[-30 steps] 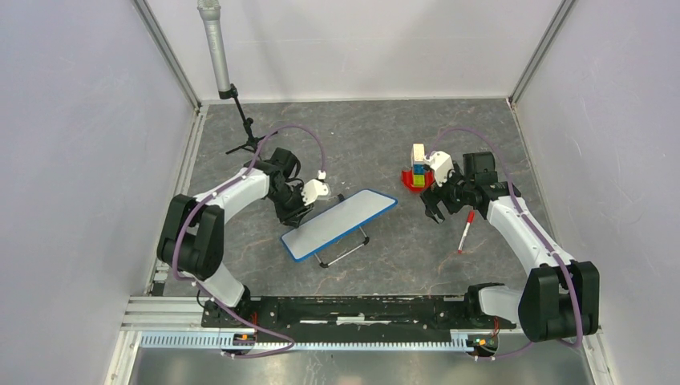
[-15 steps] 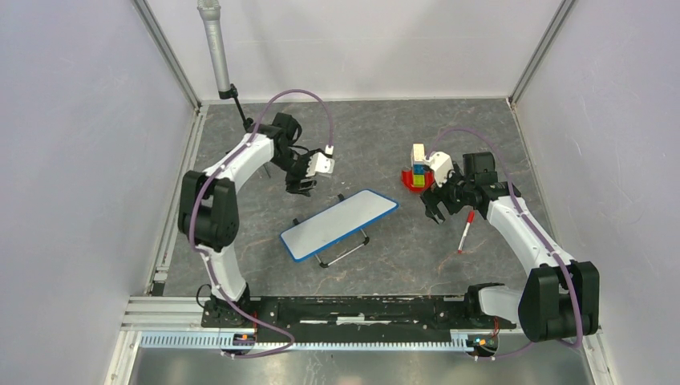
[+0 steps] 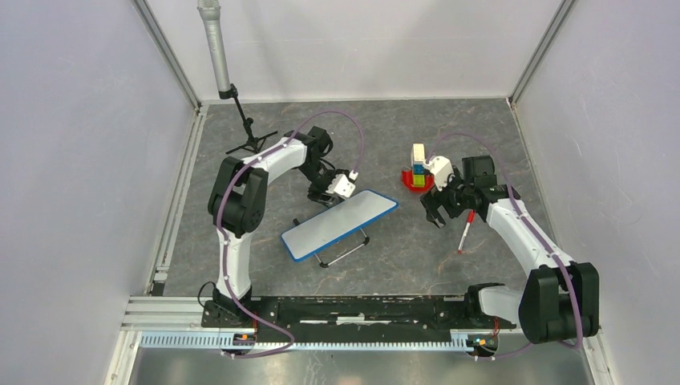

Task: Write a sentence on the whiteboard
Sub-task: Adjust the whiteboard stand at the center of the board.

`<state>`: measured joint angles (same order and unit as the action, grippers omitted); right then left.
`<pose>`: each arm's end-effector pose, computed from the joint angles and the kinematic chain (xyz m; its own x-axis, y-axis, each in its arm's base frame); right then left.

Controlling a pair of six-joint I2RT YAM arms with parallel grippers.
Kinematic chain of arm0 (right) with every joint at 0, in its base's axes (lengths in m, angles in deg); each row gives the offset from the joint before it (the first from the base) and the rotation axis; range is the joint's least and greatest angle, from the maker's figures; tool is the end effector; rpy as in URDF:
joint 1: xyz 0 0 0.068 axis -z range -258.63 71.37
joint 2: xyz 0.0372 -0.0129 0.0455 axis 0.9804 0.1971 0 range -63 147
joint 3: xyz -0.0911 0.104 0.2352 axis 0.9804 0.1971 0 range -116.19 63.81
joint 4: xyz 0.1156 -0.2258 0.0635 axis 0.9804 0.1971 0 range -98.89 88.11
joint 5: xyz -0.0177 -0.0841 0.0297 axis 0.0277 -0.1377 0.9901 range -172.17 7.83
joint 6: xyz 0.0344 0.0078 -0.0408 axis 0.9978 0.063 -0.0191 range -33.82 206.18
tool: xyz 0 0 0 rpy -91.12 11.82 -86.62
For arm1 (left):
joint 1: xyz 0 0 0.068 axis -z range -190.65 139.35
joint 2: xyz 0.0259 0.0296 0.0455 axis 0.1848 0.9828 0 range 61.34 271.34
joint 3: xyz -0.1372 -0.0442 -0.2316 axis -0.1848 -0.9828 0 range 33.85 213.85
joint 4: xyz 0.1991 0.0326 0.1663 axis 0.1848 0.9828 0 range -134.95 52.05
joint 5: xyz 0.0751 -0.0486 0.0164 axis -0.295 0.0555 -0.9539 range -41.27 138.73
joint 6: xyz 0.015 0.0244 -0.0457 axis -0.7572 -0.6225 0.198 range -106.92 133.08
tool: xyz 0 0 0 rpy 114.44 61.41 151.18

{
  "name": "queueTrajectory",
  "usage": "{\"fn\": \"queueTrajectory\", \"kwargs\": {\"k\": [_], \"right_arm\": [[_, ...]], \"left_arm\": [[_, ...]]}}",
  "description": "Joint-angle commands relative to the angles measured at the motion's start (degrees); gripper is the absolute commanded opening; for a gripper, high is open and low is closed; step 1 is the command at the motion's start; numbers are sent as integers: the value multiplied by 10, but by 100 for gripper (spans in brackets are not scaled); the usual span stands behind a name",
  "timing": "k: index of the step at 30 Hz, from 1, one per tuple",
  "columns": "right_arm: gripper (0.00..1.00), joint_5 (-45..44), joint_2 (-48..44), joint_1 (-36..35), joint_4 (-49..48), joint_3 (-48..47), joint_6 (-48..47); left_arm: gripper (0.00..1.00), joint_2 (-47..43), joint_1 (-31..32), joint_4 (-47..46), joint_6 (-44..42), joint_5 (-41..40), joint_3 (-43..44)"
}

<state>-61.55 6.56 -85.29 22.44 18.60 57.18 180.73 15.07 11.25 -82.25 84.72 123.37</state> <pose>0.2332 0.0398 0.2259 -0.5692 -0.5233 -0.6342 -0.6651 0.7465 -0.0190 0.3503 -0.1919 0.1709 0.4692 0.6683 -0.5773 0.8589 -0.4972 0.1225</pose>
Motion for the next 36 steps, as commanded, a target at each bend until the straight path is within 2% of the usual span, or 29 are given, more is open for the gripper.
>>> {"fn": "queueTrajectory", "kwargs": {"k": [1, 6, 10, 18, 26, 29, 31, 36], "right_arm": [[97, -7, -12, -2, -9, 9, -10], [97, -6, -9, -2, -11, 14, -14], [97, -7, -1, -2, -11, 10, -14], [97, -8, 0, -2, -13, 14, -16], [97, -10, 1, -2, -14, 18, -19], [97, -10, 0, -2, -14, 19, -20], [97, -12, -1, -2, -15, 21, -21], [97, -21, -11, -2, -12, 25, -29]], "left_arm": [[68, 9, 15, -6, -63, 16, 18], [67, 8, 30, -7, -68, 28, 5], [61, 13, 42, -7, -70, 26, 0], [36, 11, 53, -7, -79, 23, -15], [11, 2, 51, -7, -52, 14, -33], [3, -4, 47, -16, -33, 11, -40], [2, -16, 45, -65, 19, 17, -50], [2, -4, 39, -73, 128, -20, -5]]}}
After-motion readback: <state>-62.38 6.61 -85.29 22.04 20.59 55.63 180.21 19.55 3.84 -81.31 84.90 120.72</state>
